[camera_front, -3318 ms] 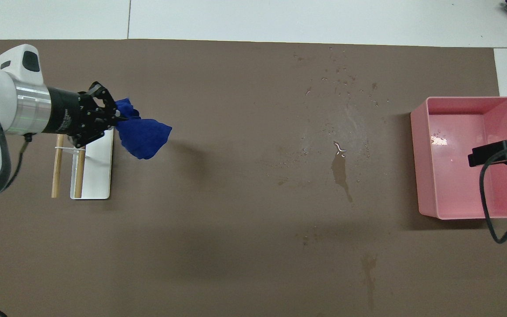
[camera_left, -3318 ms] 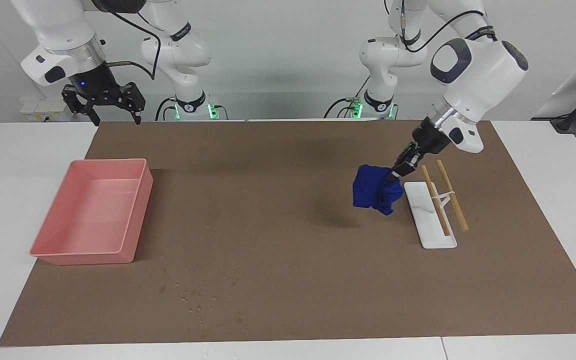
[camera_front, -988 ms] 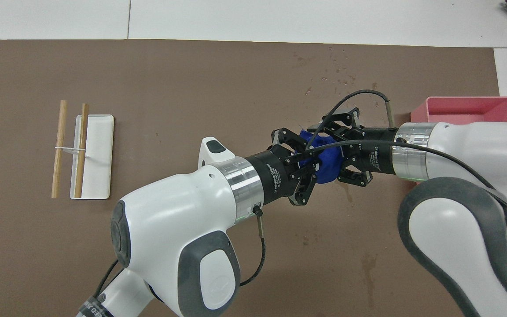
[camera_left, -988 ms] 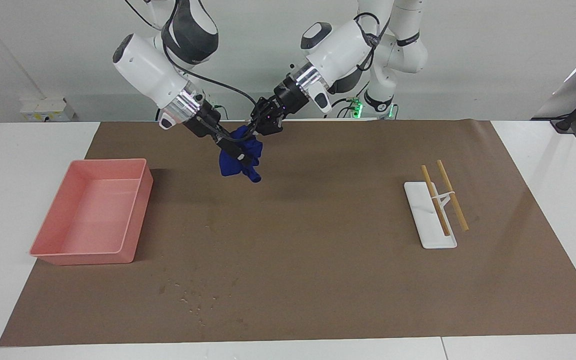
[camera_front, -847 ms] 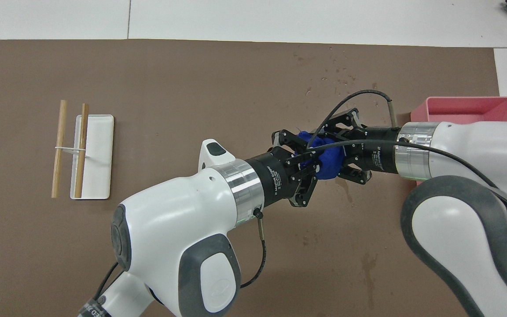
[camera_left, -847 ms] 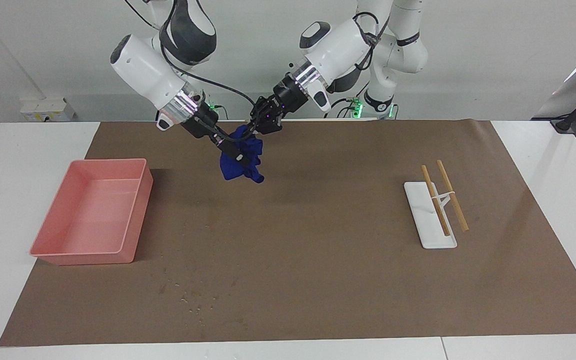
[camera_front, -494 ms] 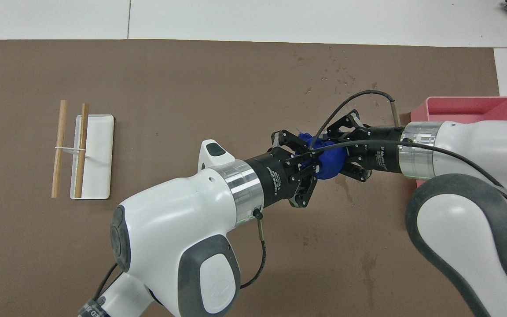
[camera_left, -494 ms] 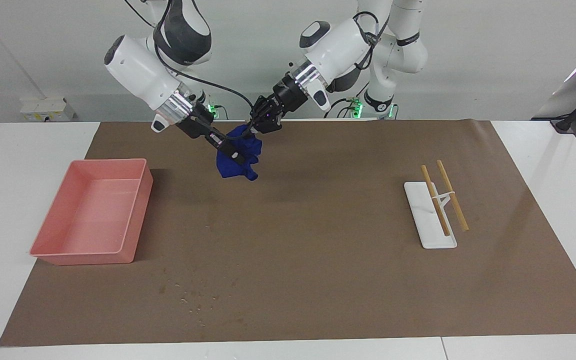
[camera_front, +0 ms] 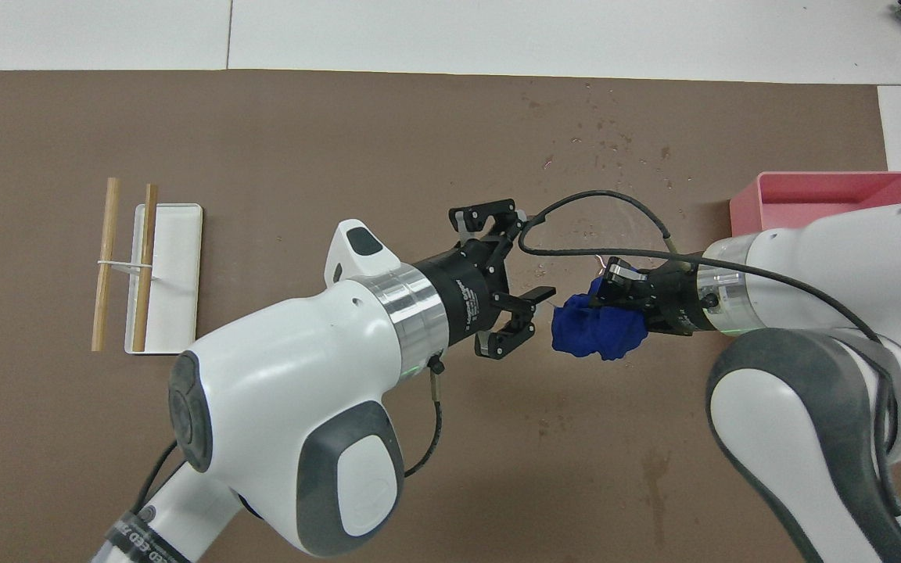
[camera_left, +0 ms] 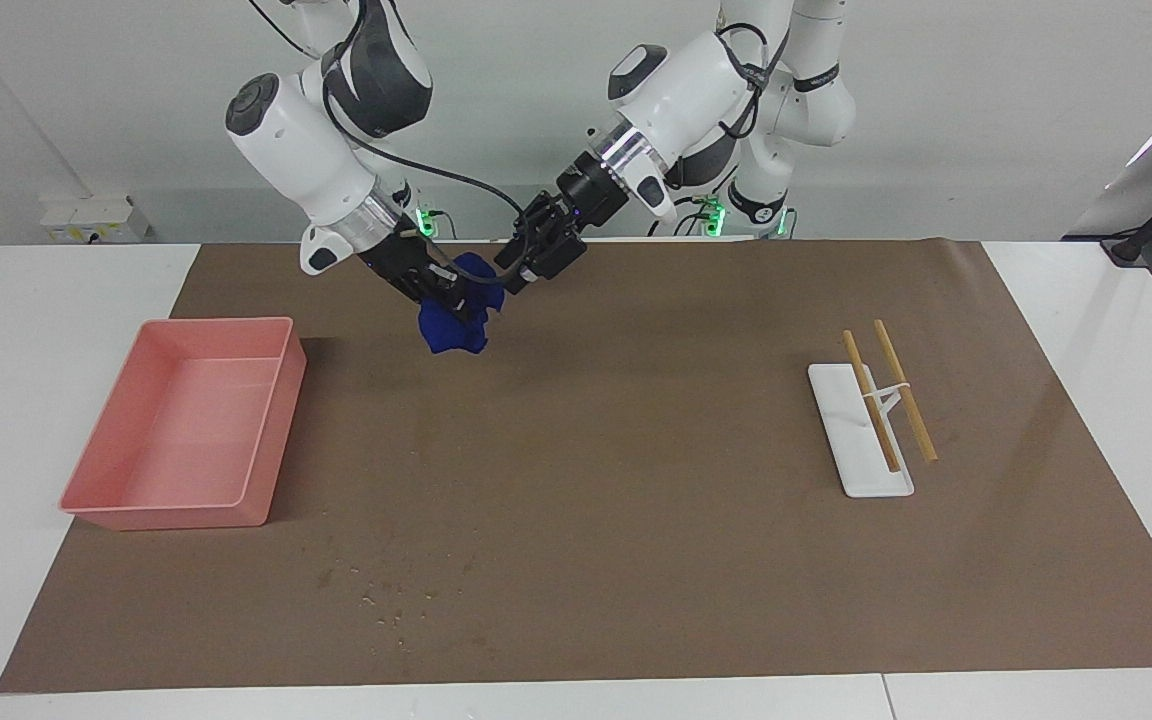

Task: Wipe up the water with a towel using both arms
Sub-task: 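Wipe the wet spot with the cloth while the left gripper withdraws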

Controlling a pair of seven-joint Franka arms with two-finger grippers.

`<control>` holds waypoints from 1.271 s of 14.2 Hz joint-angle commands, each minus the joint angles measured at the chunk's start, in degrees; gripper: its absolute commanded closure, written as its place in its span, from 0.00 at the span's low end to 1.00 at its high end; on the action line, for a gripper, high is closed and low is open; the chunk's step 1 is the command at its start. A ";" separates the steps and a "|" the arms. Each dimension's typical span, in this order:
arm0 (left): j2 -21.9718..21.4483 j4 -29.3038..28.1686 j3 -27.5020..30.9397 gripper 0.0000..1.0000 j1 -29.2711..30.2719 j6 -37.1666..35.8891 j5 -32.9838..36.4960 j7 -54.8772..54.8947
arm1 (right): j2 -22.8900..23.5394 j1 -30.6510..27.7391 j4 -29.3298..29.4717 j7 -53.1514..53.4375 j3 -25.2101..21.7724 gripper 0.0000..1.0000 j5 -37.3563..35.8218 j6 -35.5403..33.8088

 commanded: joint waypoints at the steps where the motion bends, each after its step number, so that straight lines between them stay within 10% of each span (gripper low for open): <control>1: 0.12 2.54 0.03 0.00 6.45 -8.83 12.26 4.32 | -0.55 -0.54 -3.15 -7.85 0.31 1.00 -5.41 -0.56; 5: 2.14 8.17 0.12 0.00 15.97 -17.38 19.26 15.79 | 8.05 -0.01 -8.25 -16.12 0.31 1.00 -8.23 8.63; 14: 1.27 14.06 1.09 0.00 22.74 -40.48 52.02 49.90 | 10.70 -4.84 -11.77 -26.67 0.31 1.00 -15.27 21.30; 18: 1.53 18.87 1.70 0.00 27.48 -52.86 52.75 80.62 | 15.17 -4.50 -8.45 -26.69 0.39 1.00 -15.27 25.62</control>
